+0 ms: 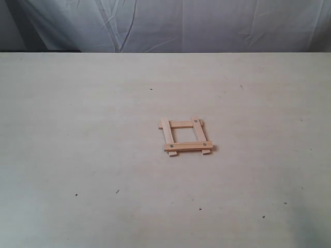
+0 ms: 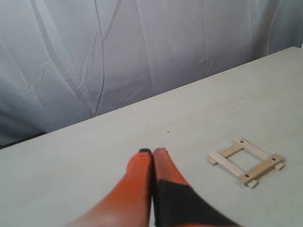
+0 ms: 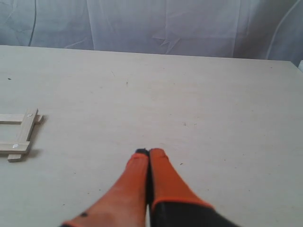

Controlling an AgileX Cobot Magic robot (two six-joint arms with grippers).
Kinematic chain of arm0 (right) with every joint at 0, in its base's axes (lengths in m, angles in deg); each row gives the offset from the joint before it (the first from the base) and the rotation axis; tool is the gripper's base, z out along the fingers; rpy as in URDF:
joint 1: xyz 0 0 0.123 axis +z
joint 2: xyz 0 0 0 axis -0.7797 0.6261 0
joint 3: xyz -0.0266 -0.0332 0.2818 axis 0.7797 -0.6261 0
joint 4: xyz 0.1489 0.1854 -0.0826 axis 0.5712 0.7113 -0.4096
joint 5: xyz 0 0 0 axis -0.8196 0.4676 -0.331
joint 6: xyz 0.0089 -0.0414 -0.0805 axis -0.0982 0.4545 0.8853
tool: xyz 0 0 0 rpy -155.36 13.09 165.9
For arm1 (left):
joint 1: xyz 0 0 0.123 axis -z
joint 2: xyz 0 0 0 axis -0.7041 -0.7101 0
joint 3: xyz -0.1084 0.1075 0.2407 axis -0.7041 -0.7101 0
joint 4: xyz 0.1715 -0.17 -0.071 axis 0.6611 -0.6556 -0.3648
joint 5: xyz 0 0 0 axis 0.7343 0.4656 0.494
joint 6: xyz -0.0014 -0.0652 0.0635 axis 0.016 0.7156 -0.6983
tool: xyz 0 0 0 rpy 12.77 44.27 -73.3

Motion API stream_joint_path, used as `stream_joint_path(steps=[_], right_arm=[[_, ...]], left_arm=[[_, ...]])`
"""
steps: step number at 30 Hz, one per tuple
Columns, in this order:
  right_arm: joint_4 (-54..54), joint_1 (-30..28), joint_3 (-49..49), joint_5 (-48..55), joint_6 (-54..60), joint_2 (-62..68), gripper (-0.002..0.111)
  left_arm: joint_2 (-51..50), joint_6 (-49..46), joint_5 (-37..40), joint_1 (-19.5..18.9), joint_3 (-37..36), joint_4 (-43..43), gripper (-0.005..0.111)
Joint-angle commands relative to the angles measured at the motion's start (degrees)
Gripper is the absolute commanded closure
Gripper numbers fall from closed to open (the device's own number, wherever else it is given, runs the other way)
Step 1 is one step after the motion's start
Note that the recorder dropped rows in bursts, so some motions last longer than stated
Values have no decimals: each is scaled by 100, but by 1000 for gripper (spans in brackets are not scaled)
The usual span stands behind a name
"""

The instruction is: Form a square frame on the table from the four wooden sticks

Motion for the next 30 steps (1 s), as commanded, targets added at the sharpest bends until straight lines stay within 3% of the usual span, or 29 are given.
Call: stream_joint_path(steps=[1, 7, 10, 15, 30], right_arm=[[5, -36, -31, -55, -4, -41, 109], [15, -36, -31, -55, -4, -41, 109], [15, -36, -31, -55, -4, -41, 109], [16, -36, -31, -44, -4, -41, 109], [16, -36, -31, -44, -4, -41, 109]], left_arm=[[453, 0, -202, -695, -705, -521, 106], [1338, 0, -811, -1658, -1915, -961, 106], [1701, 0, -1100, -1906, -2374, -1004, 106], [2049, 0, -1194, -1969, -2917, -1036, 106], [2049, -11, -1231, -1969, -2917, -1004, 106]])
